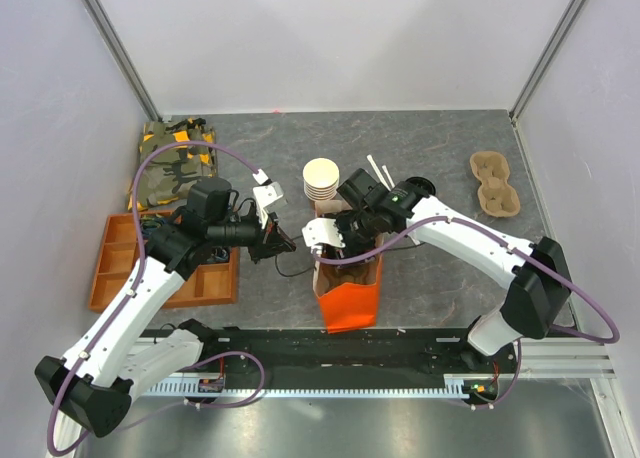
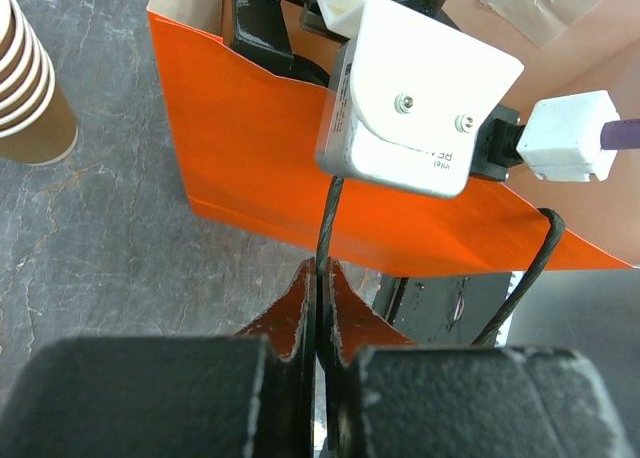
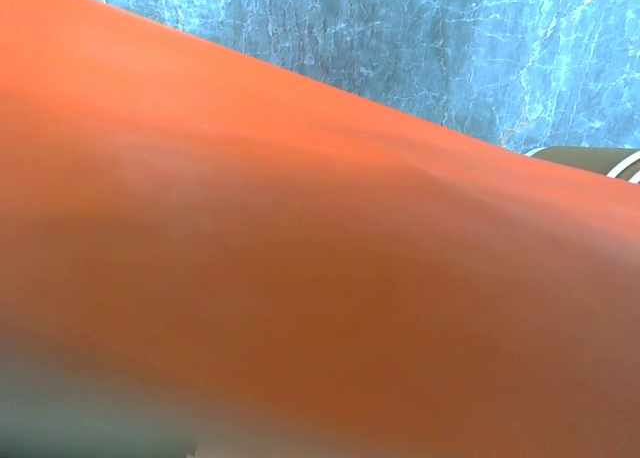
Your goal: Pack the takeout coffee
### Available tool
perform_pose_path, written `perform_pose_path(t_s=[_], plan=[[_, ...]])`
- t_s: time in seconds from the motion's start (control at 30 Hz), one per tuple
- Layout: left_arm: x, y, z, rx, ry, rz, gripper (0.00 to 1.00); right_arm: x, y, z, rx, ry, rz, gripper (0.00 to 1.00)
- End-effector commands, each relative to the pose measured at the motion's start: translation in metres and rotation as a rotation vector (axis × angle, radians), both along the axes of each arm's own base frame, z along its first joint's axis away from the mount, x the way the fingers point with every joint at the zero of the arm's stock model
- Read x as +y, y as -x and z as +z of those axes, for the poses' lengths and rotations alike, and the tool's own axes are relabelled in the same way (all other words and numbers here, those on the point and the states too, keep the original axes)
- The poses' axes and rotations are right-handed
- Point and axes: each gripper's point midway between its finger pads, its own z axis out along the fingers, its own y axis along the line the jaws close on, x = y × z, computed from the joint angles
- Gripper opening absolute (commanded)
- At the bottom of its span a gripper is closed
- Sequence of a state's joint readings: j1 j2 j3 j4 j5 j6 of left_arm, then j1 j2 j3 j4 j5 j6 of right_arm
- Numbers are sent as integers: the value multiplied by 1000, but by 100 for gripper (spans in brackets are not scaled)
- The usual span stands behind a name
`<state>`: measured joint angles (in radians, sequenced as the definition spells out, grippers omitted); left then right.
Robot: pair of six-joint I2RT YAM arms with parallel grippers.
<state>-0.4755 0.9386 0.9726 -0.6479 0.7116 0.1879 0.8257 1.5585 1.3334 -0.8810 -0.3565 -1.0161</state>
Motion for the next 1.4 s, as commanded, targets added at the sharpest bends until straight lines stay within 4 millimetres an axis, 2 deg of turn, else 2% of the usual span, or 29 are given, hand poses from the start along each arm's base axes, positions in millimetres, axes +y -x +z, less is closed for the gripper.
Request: perform_pose_path(t_s=[0.0,0.3,0.5,0.87,1.1,1.37], plan=[[-1,-3,15,-92,28,-17,2,-14,14,-8,81,69,19,42],[-1,-6,17,-100,28,-4,2,-21,17,-27,131,147,25,41],[-1,-6,18,-103,27,0,2,-23,17,-32,156,170,14,42],[-2,-8,20,-114,32,-4,2,-13,6,-7,108,89,-11,65],[-5,-7,20,-111,34,-11,2,-9,4,2,87,51,-21,87],[-7,-5,20,-113,33,-17,2,-7,5,12,71,9,-28,94]])
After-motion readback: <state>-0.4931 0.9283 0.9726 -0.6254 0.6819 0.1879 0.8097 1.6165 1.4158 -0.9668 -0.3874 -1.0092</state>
